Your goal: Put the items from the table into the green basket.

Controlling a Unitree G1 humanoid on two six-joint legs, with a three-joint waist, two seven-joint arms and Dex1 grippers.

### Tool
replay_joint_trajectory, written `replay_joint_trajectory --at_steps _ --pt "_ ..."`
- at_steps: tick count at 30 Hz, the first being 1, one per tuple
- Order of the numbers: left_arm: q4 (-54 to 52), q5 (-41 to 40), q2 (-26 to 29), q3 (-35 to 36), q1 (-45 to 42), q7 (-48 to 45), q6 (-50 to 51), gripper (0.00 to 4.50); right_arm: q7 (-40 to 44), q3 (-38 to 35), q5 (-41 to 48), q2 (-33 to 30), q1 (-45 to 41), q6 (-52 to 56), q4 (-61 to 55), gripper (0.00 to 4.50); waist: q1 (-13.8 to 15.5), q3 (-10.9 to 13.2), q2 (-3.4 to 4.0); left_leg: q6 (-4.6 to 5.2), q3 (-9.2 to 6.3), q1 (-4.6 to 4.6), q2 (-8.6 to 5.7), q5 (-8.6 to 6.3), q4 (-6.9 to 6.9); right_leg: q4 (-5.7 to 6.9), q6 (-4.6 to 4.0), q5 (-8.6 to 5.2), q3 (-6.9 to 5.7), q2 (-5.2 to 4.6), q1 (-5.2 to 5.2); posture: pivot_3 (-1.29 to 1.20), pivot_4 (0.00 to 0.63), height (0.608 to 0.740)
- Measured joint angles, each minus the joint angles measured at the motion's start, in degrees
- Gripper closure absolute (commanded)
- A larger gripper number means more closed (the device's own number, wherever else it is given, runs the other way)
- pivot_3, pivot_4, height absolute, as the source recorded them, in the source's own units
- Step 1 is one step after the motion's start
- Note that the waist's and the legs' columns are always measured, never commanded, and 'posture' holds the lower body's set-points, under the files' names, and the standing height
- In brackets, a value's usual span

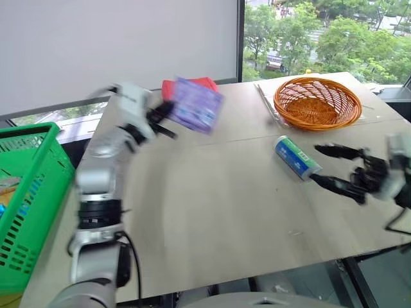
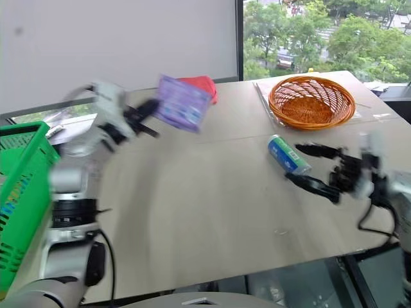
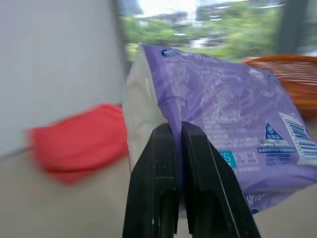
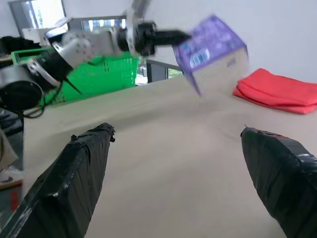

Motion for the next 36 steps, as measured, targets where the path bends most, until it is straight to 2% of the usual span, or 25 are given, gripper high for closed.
replay_joint_trajectory --at_steps 4,8,11,16,20,25,28,30,31,33,36 --pt "0.16 5.06 12.85 8.12 0.37 5.31 -0.07 4.49 -1.6 7.04 -2.4 6.45 -11.46 0.49 5.61 0.0 2.71 0.0 -0.01 -0.31 0.01 -0.12 -0.07 0.17 -0.26 -0.02 -0.07 0.02 0.0 -0.08 -0.33 0.02 0.0 0.74" --pt "1.93 8.08 21.14 14.05 2.86 7.49 0.07 4.49 -1.54 12.59 -4.47 11.21 -19.49 0.76 9.75 0.0 6.48 -0.02 -0.1 -0.42 0.14 -0.17 -0.15 0.23 -0.52 0.02 -0.14 0.06 -0.01 -0.19 -0.6 0.08 0.0 0.74" --pt "3.18 9.91 24.9 19.1 6.75 8.46 -0.04 4.49 -1.99 15.88 -6.95 14.06 -23.98 0.71 13.06 0.0 9.47 -0.07 -0.18 -0.51 0.22 -0.17 -0.17 0.28 -0.68 0.06 -0.22 0.1 -0.05 -0.25 -0.72 0.1 0.0 0.74" --pt "4.18 10.81 25.34 23.9 13.51 8.86 -0.35 4.49 -3.85 18.45 -10.32 18.51 -28.42 0.5 16.48 0.0 13.61 -0.22 -0.52 -0.73 0.25 -0.17 -0.13 0.43 -0.74 0.09 -0.41 0.2 -0.16 -0.23 -0.77 0.12 0.0 0.74" --pt "4.76 10.73 25.17 24.8 16.87 8.41 -0.68 4.49 -6.04 19.95 -13.84 19.69 -28.68 -0.61 16.79 0.0 15.49 -0.44 -0.88 -0.78 0.21 -0.16 -0.07 0.39 -0.77 0.13 -0.63 0.34 -0.29 -0.17 -0.78 0.13 0.0 0.74" --pt "8.61 10.09 24.91 24.67 16.96 8.4 -2.49 4.49 -8.55 20.29 -15.94 21.24 -28.54 -1.93 16.38 0.0 15.77 -0.51 -0.99 -1.18 0.11 -0.05 0.03 0.43 -0.79 0.44 -0.75 0.4 -0.4 -0.08 -0.85 0.1 0.0 0.74" --pt "12.61 9.84 24.21 23.92 16.38 8.45 -5.35 3.48 -9.81 20.27 -16.79 21.58 -27.78 -2.41 15.3 0.0 15.55 -0.52 -1.0 -1.26 0.11 -0.01 0.12 0.5 -0.83 0.6 -0.8 0.39 -0.46 -0.04 -0.94 0.09 0.0 0.74" --pt "15.35 10.41 24.23 21.99 16.36 8.6 -7.57 2.5 -10.49 20.26 -16.97 21.73 -27.12 -2.55 14.65 0.0 15.39 -0.53 -1.01 -1.16 0.18 0.0 0.14 0.58 -0.83 0.78 -0.91 0.34 -0.47 -0.06 -1.03 0.09 0.0 0.74" --pt "17.27 11.0 24.23 20.66 15.95 9.06 -9.17 2.28 -10.99 20.22 -17.0 21.78 -26.81 -2.55 14.23 0.0 15.36 -0.53 -1.01 -1.06 0.17 0.0 0.16 0.65 -0.83 0.82 -0.94 0.33 -0.48 -0.05 -1.06 0.09 0.0 0.74" --pt "19.47 11.49 24.23 19.32 14.98 9.83 -10.68 1.33 -11.24 20.11 -16.98 21.77 -26.72 -2.55 13.7 0.0 15.2 -0.53 -1.02 -1.06 0.17 0.0 0.18 0.65 -0.83 0.85 -0.97 0.34 -0.49 -0.03 -1.09 0.06 0.0 0.74" --pt "20.13 11.26 24.11 18.15 14.0 9.74 -12.85 1.33 -11.78 19.73 -16.98 21.58 -26.19 -2.55 13.04 0.0 14.72 -0.56 -1.06 -1.06 0.19 0.0 0.19 0.66 -0.83 0.84 -0.99 0.35 -0.49 -0.05 -1.09 0.06 0.0 0.74"
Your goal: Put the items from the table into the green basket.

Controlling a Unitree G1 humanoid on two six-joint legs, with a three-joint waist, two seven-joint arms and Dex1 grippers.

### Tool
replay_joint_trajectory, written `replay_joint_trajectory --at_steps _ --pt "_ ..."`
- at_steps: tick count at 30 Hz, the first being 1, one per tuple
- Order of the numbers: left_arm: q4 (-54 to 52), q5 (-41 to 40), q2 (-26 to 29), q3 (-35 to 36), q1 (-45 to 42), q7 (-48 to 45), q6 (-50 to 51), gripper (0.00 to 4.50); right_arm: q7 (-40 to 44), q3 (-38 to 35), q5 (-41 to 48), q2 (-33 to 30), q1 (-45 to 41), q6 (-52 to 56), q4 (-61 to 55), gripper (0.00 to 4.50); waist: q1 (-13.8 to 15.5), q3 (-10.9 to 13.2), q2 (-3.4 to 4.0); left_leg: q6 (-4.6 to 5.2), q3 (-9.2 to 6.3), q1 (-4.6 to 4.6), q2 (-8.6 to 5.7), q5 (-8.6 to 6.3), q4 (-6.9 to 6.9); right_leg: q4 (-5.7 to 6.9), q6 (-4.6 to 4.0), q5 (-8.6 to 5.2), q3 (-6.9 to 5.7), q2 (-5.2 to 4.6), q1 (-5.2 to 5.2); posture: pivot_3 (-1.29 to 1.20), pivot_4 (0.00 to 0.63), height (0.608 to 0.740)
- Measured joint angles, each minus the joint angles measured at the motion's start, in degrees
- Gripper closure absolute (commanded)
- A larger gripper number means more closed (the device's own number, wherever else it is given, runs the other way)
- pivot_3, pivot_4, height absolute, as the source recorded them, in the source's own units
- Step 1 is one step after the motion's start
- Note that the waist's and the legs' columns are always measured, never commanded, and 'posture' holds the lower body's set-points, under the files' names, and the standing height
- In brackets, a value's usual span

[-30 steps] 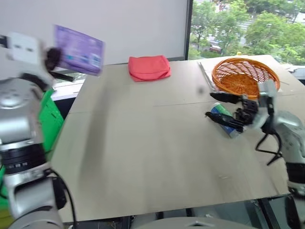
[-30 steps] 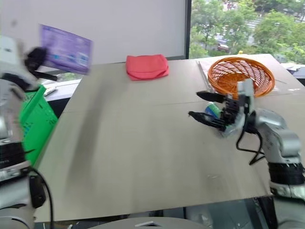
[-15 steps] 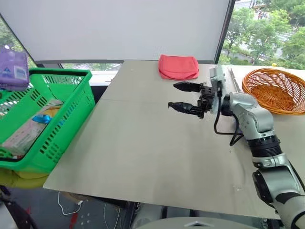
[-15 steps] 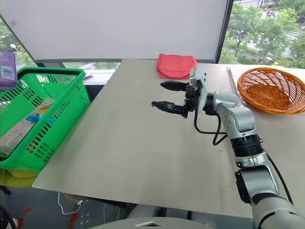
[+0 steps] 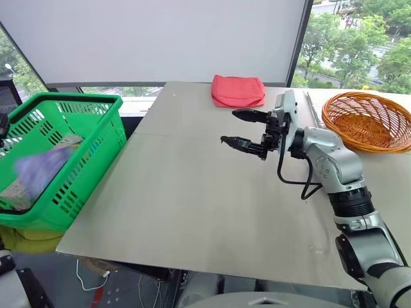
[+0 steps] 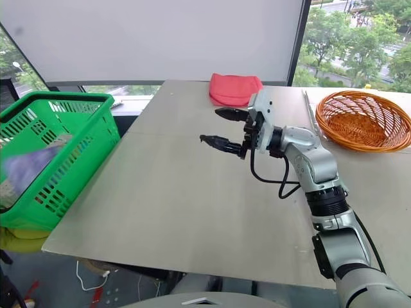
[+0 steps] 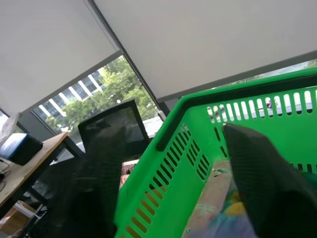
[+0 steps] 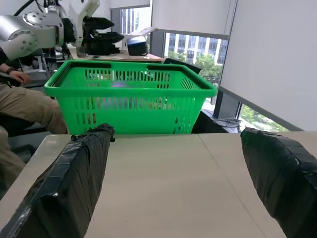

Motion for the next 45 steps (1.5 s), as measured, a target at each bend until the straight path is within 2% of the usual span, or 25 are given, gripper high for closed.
replay_joint_trajectory --at_steps 5,10,14,19,20,21,24,27,31,32,34,35,38,41,45 --pt "-1.44 -1.39 -2.35 -1.62 -2.02 -0.54 -1.97 1.33 -0.54 -0.25 0.03 -1.24 1.68 0.05 -0.54 0.0 -0.79 -0.01 -0.01 0.0 0.05 0.0 -0.01 0.0 0.0 0.0 0.0 0.0 0.0 -0.04 0.0 0.06 0.0 0.74" --pt "-5.6 -1.87 -5.59 -7.02 -2.47 -1.84 -1.1 1.33 -0.64 -1.37 0.15 -1.97 1.71 0.15 -1.0 0.0 -1.3 -0.01 -0.01 0.01 0.04 0.0 0.0 0.01 0.0 0.02 -0.01 0.01 -0.01 -0.03 -0.02 0.04 0.0 0.74" --pt "-9.89 -2.35 -10.09 -10.82 -6.04 -1.2 1.64 1.33 -1.17 -1.93 0.22 -2.91 2.2 0.41 -1.85 0.0 -1.71 -0.02 -0.04 0.01 0.05 -0.01 -0.01 0.01 0.02 0.01 0.0 0.01 -0.01 -0.05 -0.01 0.02 0.0 0.74" --pt "-12.13 -3.0 -22.26 -20.41 -15.37 -0.73 4.34 1.33 -2.45 -4.58 0.54 -7.06 6.16 1.48 -5.14 0.0 -1.82 -0.05 -0.08 0.01 0.01 -0.01 -0.05 0.01 0.13 -0.03 0.02 0.02 -0.08 -0.09 0.14 -0.04 0.0 0.74" --pt "-12.26 -3.0 -23.16 -21.46 -15.72 -0.79 4.54 1.33 -2.66 -4.7 0.46 -7.41 6.4 1.53 -5.14 0.0 -2.06 -0.06 -0.09 0.02 0.04 -0.02 -0.06 0.01 0.14 -0.04 0.03 0.03 -0.05 -0.1 0.17 -0.05 0.0 0.74" --pt "-12.07 -2.81 -27.12 -23.92 -17.61 -0.78 5.17 1.33 -3.07 -5.95 0.44 -9.21 8.53 1.55 -6.3 0.0 -2.15 -0.07 -0.1 0.02 0.03 -0.07 -0.07 0.02 0.15 -0.07 0.03 0.03 -0.06 -0.11 0.19 -0.07 0.0 0.74" --pt "-10.77 -2.77 -33.42 -29.31 -20.05 -1.47 5.58 1.33 -4.49 -8.4 0.36 -11.78 12.44 2.14 -7.53 0.0 -3.61 -0.07 -0.11 0.02 0.11 -0.1 -0.05 0.01 0.15 -0.07 0.03 0.03 -0.01 -0.12 0.15 -0.12 0.0 0.74" --pt "-7.61 -3.05 -38.34 -34.06 -21.22 -5.81 3.51 1.33 -5.67 -10.59 -0.21 -14.77 17.26 2.23 -9.48 0.0 -5.53 -0.07 -0.1 0.02 0.13 -0.11 -0.03 0.01 0.11 -0.1 0.03 0.02 -0.01 -0.12 0.17 -0.15 0.0 0.74" --pt "-0.56 -3.37 -43.96 -41.29 -22.1 -16.18 -2.2 1.33 -8.77 -13.15 -0.89 -17.25 24.39 3.53 -13.15 0.0 -8.17 -0.04 -0.06 0.04 0.14 -0.13 -0.01 0.01 0.15 -0.11 0.04 0.02 -0.02 -0.14 0.19 -0.23 0.0 0.74" --pt "0.7 -3.38 -44.6 -42.05 -22.55 -17.62 -3.16 1.33 -9.37 -13.49 -0.97 -17.57 25.4 3.91 -13.99 0.0 -8.49 -0.03 -0.04 0.04 0.12 -0.16 -0.01 0.01 0.17 -0.11 0.05 0.01 -0.05 -0.14 0.2 -0.25 0.0 0.74" --pt "6.66 -2.26 -45.62 -45.3 -25.48 -23.11 -7.68 0.64 -12.27 -14.95 -1.36 -18.84 28.81 6.37 -17.58 0.0 -10.09 -0.02 -0.02 0.05 0.07 -0.12 0.0 0.01 0.24 -0.07 0.07 0.01 -0.1 -0.12 0.26 -0.27 0.0 0.74" --pt "9.4 -1.13 -45.56 -46.23 -27.11 -25.05 -9.88 0.11 -13.92 -15.44 -1.6 -19.14 29.68 7.75 -19.2 0.0 -11.08 -0.02 -0.01 0.05 0.07 -0.09 0.0 0.01 0.25 -0.06 0.09 0.0 -0.1 -0.11 0.29 -0.28 0.0 0.74" --pt "13.11 -0.78 -45.48 -46.29 -29.28 -27.21 -12.89 0.04 -18.31 -15.23 -2.18 -19.03 30.89 11.95 -23.41 0.0 -13.47 -0.05 0.04 0.06 -0.01 -0.06 0.02 0.01 0.28 -0.06 0.13 -0.01 -0.16 -0.11 0.36 -0.3 0.0 0.74" --pt "13.31 -1.8 -44.59 -45.29 -29.15 -29.97 -12.94 0.04 -23.67 -10.63 -6.23 -19.04 31.33 16.74 -26.01 0.0 -15.76 -0.06 0.05 0.06 -0.07 -0.09 0.02 0.01 0.28 -0.08 0.14 -0.02 -0.19 -0.11 0.36 -0.3 0.0 0.74" --pt "2.08 -5.51 -36.28 -43.75 -23.29 -36.83 -5.49 0.04 -29.13 -7.21 -9.42 -18.15 29.65 24.36 -24.75 0.0 -18.67 -0.04 0.11 0.07 -0.1 -0.07 0.03 0.01 0.24 -0.04 0.12 -0.01 -0.15 -0.09 0.31 -0.27 0.0 0.74"
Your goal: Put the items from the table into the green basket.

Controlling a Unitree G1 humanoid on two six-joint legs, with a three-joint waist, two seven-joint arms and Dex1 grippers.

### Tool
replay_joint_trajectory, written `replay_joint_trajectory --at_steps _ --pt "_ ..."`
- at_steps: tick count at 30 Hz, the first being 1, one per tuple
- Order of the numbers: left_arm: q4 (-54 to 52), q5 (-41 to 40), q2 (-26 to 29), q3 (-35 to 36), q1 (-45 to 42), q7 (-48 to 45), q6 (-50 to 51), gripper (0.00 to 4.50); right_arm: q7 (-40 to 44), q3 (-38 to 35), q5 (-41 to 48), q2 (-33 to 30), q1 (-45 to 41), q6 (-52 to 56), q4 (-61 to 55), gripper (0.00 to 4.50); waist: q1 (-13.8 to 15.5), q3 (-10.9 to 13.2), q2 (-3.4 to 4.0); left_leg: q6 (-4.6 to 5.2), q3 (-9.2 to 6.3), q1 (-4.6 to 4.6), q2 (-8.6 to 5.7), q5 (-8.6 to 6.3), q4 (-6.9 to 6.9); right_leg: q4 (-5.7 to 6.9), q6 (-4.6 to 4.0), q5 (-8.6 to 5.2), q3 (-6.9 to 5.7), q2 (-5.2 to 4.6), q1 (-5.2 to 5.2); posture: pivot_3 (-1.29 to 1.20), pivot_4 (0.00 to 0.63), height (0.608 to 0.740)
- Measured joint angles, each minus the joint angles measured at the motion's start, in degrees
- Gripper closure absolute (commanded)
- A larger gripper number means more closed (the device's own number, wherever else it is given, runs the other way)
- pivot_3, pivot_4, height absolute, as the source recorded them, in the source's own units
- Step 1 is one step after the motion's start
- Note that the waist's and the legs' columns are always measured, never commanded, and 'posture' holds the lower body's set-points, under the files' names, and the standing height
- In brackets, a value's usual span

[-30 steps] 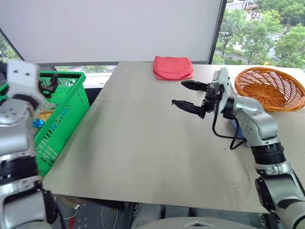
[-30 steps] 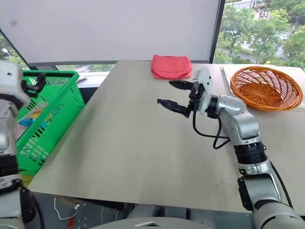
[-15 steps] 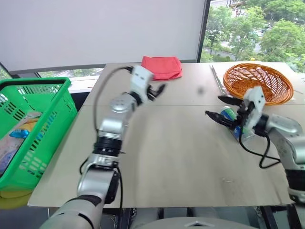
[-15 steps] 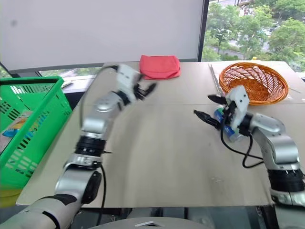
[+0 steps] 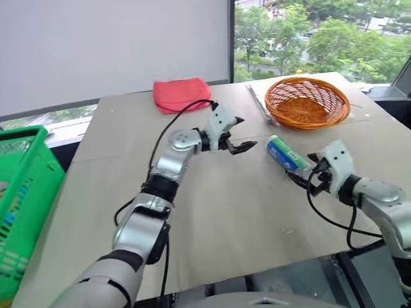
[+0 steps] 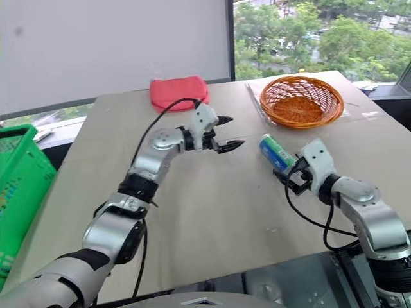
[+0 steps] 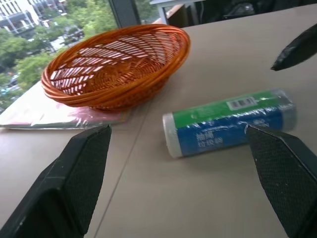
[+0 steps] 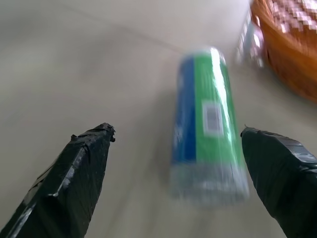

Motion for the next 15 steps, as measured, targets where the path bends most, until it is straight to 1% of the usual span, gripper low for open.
replay_joint_trajectory --at_steps 1,3,4,5,6,8,13,14,15 --pt "-4.64 -1.34 3.69 0.73 2.75 -1.98 3.27 0.04 -1.53 0.49 -0.63 0.36 -1.27 2.62 0.99 0.0 -0.89 0.01 0.03 0.0 -0.03 0.01 0.01 0.0 -0.01 0.04 -0.01 0.0 0.01 0.01 -0.02 -0.26 0.0 0.74" --pt "-10.76 -3.16 8.31 1.71 6.02 -4.19 8.18 0.04 -3.0 0.91 -1.69 0.54 -2.94 5.26 2.82 0.0 -0.9 0.02 0.05 0.0 -0.1 0.02 0.01 0.01 0.03 0.05 -0.01 0.0 -0.04 0.02 0.0 -0.24 0.0 0.74" --pt "-15.27 -4.66 11.57 2.46 8.4 -5.65 11.34 0.04 -3.26 1.2 -1.93 0.62 -4.19 6.4 3.97 0.0 -0.94 0.03 0.08 0.0 -0.1 0.03 0.01 0.01 0.03 0.06 -0.02 0.0 -0.02 0.04 -0.01 -0.22 0.0 0.74" --pt "-17.15 -5.37 12.9 2.86 9.25 -6.35 12.64 0.04 -3.35 1.18 -2.03 0.56 -4.47 6.74 4.41 0.0 -0.71 0.04 0.09 0.0 -0.17 0.03 0.0 0.01 0.03 0.06 -0.02 0.0 -0.06 0.04 0.02 -0.22 0.0 0.74" --pt "-20.98 -6.87 15.6 3.9 11.25 -7.19 15.35 0.04 -3.18 1.34 -1.97 0.96 -5.61 7.59 5.47 0.0 -0.33 0.04 0.09 0.0 -0.2 0.03 0.0 0.01 0.06 0.05 -0.03 -0.01 -0.08 0.05 0.02 -0.21 0.0 0.74" --pt "-27.01 -9.74 19.06 6.23 14.14 -8.13 19.59 0.04 -2.24 1.77 -1.7 1.65 -7.3 7.96 7.53 0.0 0.77 0.05 0.11 0.0 -0.22 0.03 0.0 0.01 0.06 0.03 -0.03 -0.01 -0.1 0.05 0.04 -0.2 0.0 0.74" --pt "-36.5 -14.3 24.43 10.75 18.73 -7.99 25.98 0.04 1.2 3.71 -1.81 1.81 -11.05 6.15 14.16 0.0 3.42 0.09 0.17 0.0 -0.21 0.03 -0.01 0.01 0.06 -0.02 -0.04 -0.01 -0.09 0.04 0.04 -0.16 0.0 0.74" --pt "-38.72 -15.06 25.69 11.99 20.29 -7.48 27.71 0.0 2.25 3.98 -1.83 1.81 -12.42 6.13 16.6 0.54 3.99 0.09 0.18 0.0 -0.21 0.03 -0.01 0.01 0.05 -0.02 -0.05 -0.01 -0.09 0.04 0.04 -0.14 0.0 0.74" --pt "-39.04 -15.22 25.92 12.09 20.52 -7.33 28.01 0.0 2.41 3.98 -1.89 1.72 -12.64 6.13 17.13 0.81 4.34 0.09 0.18 0.0 -0.21 0.03 -0.01 0.01 0.04 -0.02 -0.05 -0.01 -0.1 0.04 0.04 -0.14 0.0 0.74"
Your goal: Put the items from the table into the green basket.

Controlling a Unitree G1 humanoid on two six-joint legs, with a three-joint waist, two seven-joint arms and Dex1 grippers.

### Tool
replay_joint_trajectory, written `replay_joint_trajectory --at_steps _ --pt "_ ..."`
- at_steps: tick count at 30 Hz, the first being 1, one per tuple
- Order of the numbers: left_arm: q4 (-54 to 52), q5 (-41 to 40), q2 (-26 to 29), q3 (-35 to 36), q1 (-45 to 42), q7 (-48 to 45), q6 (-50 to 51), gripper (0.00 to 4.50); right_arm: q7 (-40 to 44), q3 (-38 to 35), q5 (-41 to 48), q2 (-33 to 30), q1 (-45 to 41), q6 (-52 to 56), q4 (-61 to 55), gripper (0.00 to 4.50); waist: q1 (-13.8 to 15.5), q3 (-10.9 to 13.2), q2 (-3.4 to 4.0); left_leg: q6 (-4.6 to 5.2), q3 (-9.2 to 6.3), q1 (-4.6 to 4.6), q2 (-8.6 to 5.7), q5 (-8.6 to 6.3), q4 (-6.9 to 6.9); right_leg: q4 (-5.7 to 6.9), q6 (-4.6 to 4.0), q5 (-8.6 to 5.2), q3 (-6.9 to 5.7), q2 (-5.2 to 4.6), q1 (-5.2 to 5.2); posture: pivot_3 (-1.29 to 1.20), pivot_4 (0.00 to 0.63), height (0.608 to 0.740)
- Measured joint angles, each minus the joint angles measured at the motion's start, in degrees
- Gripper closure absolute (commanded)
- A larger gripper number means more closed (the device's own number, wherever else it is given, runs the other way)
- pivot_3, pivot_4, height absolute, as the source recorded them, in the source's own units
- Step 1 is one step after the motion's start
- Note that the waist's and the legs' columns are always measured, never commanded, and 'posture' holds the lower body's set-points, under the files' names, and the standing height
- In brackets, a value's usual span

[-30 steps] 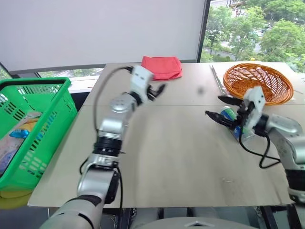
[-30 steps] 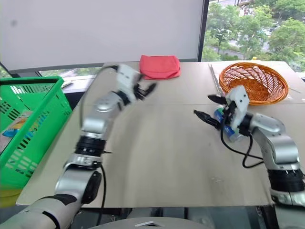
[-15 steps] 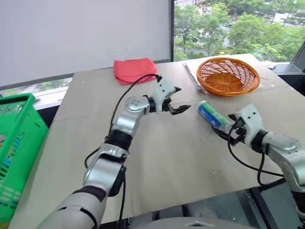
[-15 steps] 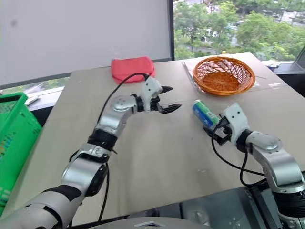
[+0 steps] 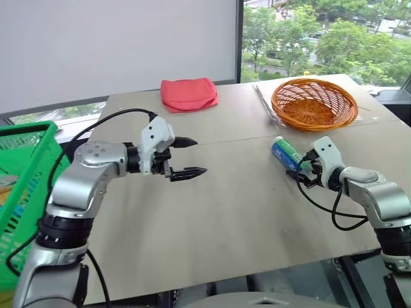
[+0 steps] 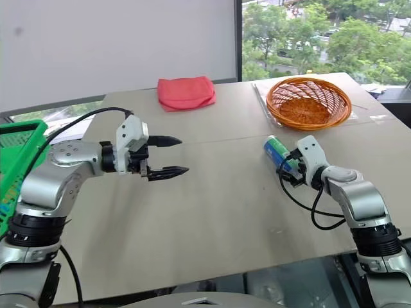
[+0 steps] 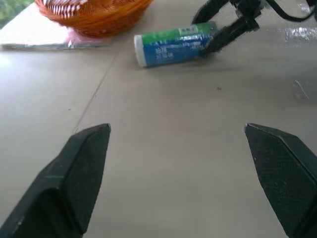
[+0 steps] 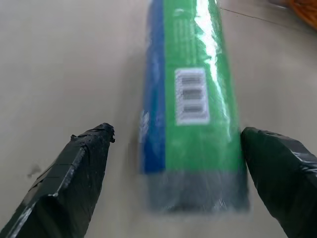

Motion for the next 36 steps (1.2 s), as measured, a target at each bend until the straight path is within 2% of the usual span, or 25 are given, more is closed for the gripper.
replay_joint_trajectory --at_steps 3,5,11,18,25,29,36 --pt "-2.39 -1.53 0.77 1.46 1.59 1.69 2.45 0.0 1.53 0.59 -0.41 -0.49 -1.79 0.07 2.48 2.21 1.17 0.0 0.0 0.0 0.01 0.01 0.0 0.0 0.0 0.0 -0.01 0.0 0.01 0.01 0.0 -0.13 0.0 0.74" --pt "-2.97 -1.86 0.92 1.88 1.67 2.51 3.25 0.0 1.98 0.72 -0.6 -0.61 -2.22 0.07 2.98 2.66 1.55 -0.01 -0.01 0.0 0.02 0.04 0.0 0.0 0.01 0.01 -0.01 0.0 0.01 0.01 0.02 -0.12 0.0 0.74" --pt "-5.01 -4.09 -0.08 1.9 2.35 5.56 6.06 0.0 3.89 1.0 -1.25 -0.84 -2.81 -1.05 4.27 2.7 1.72 -0.01 -0.01 0.0 0.06 0.08 0.01 0.0 0.01 0.03 -0.02 0.01 0.05 0.02 0.02 -0.13 0.0 0.74" --pt "-2.03 -14.02 -19.69 8.37 1.4 21.1 12.22 0.0 9.18 -0.31 5.63 5.44 -2.8 -4.34 -0.1 2.7 1.93 0.02 0.03 -0.01 0.01 -0.01 0.01 0.0 0.02 0.03 0.01 0.02 0.0 0.01 0.0 -0.15 0.0 0.74" --pt "0.23 -19.93 -29.93 10.56 4.94 28.9 13.74 0.0 8.18 -4.73 15.09 12.09 -6.08 -2.11 -8.03 2.7 1.93 0.01 0.03 -0.01 0.0 -0.01 -0.02 0.0 0.06 0.03 0.0 0.03 0.0 0.0 0.0 -0.16 0.0 0.74" --pt "0.48 -27.78 -36.73 13.24 5.53 33.15 14.37 0.0 6.4 -5.97 22.09 15.32 -7.77 1.85 -11.92 2.7 2.31 0.0 0.03 -0.02 0.0 -0.02 -0.02 0.0 0.07 0.01 -0.01 0.03 0.0 0.0 0.01 -0.16 0.0 0.74" --pt "0.31 -39.33 -41.14 16.06 3.85 37.13 14.18 0.0 6.19 -5.96 29.21 15.68 -7.78 5.4 -14.33 2.7 2.57 -0.01 0.01 -0.02 0.03 -0.02 -0.02 0.0 0.08 0.0 -0.01 0.03 0.01 0.0 0.02 -0.16 0.0 0.74"
